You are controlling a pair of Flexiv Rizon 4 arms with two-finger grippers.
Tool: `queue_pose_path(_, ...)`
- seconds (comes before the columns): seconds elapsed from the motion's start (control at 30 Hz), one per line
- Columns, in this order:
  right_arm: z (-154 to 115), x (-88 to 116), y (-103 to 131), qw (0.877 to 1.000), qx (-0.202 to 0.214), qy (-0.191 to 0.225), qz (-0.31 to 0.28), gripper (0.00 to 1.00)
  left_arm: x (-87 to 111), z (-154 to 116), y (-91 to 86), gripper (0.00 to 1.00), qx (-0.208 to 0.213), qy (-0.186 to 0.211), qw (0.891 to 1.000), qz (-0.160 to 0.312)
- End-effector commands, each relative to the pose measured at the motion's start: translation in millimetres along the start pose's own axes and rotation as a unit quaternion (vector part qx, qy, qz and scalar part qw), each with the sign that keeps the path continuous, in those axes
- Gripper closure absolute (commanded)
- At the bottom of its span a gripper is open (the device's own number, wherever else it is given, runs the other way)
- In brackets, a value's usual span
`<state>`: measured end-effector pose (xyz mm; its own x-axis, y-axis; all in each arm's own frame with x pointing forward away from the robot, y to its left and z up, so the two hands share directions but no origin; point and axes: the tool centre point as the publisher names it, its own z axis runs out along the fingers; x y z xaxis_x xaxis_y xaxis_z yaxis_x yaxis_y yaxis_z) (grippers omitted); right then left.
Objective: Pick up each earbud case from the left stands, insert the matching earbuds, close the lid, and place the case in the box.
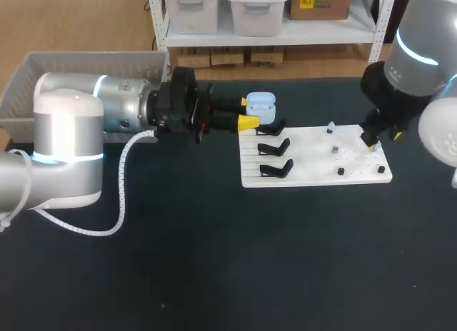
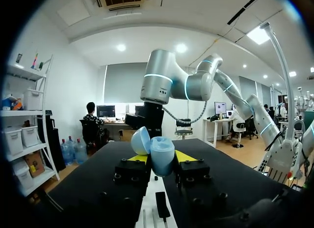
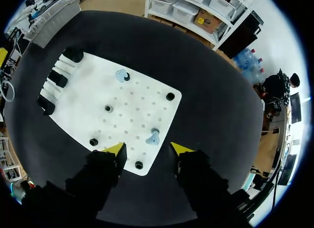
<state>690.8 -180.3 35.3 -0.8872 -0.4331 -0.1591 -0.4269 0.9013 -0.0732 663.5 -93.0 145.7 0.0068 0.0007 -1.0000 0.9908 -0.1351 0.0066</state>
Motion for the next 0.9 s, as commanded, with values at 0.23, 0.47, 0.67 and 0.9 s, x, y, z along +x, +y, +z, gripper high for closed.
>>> queue_pose_path(0.23, 15.0, -3.2, -2.6, 1.0, 0.002, 0.01, 0.002, 0.47, 0.4, 0.5, -1.9, 1.0, -0.004, -0.001, 1.0, 0.002)
queue_pose_path(0.47, 20.1, -3.8, -1.3, 1.0, 0.004, 0.008, 0.004, 0.53, 0.4, 0.5, -1.9, 1.0, -0.004, -0.001, 1.0, 0.002)
queue_pose_path(0.67, 21.8, -3.6, -3.5, 1.0, 0.018, -0.003, 0.007, 0.58, 0.4, 0.5, -1.9, 1.0, -0.004, -0.001, 1.0, 0.002)
queue_pose_path(0.9, 23.6, -4.2, -5.9, 1.0, 0.025, -0.006, 0.009, 0.59, 0.4, 0.5, -1.9, 1.0, -0.004, -0.001, 1.0, 0.002)
